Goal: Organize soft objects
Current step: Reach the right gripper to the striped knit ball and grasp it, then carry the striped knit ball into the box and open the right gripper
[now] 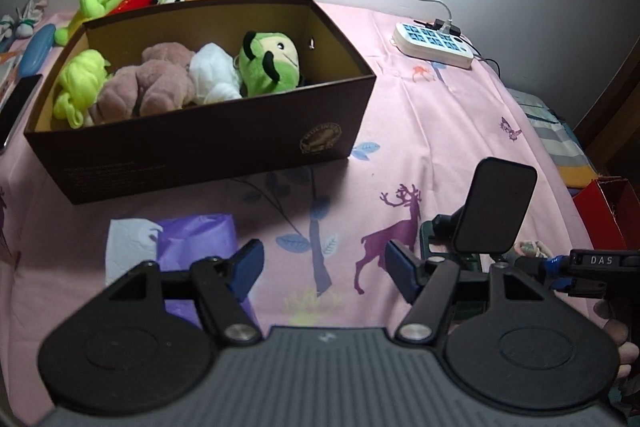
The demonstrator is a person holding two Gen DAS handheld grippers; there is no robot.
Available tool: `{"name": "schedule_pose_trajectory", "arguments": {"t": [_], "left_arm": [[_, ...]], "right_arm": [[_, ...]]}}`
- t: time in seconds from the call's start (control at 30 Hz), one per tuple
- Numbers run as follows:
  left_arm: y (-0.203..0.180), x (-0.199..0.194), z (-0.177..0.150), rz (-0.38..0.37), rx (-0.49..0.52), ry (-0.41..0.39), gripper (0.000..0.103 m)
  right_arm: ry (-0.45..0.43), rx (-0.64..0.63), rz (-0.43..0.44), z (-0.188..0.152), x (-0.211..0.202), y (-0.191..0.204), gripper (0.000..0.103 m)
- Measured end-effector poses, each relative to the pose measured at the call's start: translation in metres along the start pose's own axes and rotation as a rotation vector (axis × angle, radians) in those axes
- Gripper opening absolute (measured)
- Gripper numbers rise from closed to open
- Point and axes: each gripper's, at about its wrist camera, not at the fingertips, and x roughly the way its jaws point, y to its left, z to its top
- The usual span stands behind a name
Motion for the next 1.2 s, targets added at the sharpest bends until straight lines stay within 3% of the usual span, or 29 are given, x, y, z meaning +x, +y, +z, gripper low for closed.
{"name": "schedule_pose_trajectory", "arguments": {"t": [0.2, 0.37, 0.57, 0.7, 0.93, 1.2], "left_arm": [[-0.019, 0.012, -0.008, -0.051, 0.043, 0.037, 0.067], [-0.018, 0.015, -0.013, -0.080, 0.071, 0.058, 0.067], [0.002, 0.002, -0.008, -0.088, 0.065, 0.025, 0.068], [0.023, -0.013, -0.005, -0.088, 0.049, -0.012, 0.068], [0.069, -0.036, -0.006, -0.067, 0.001, -0.054, 0.068], [0.121, -0.051, -0.014, -0.040, -0.071, -0.066, 0.068]], "right_arm": [[-0.107, -0.028, 0.007, 0.032, -0.025, 0.014, 0.027], [-0.165, -0.095, 0.098, 0.065, -0.033, 0.060, 0.026], [-0.144, -0.229, 0.219, 0.092, -0.016, 0.146, 0.025], [-0.095, -0.358, 0.249, 0.099, 0.013, 0.206, 0.025], [0.019, -0.570, 0.094, 0.094, 0.096, 0.276, 0.025], [0.128, -0.753, -0.180, 0.079, 0.164, 0.303, 0.026]]}}
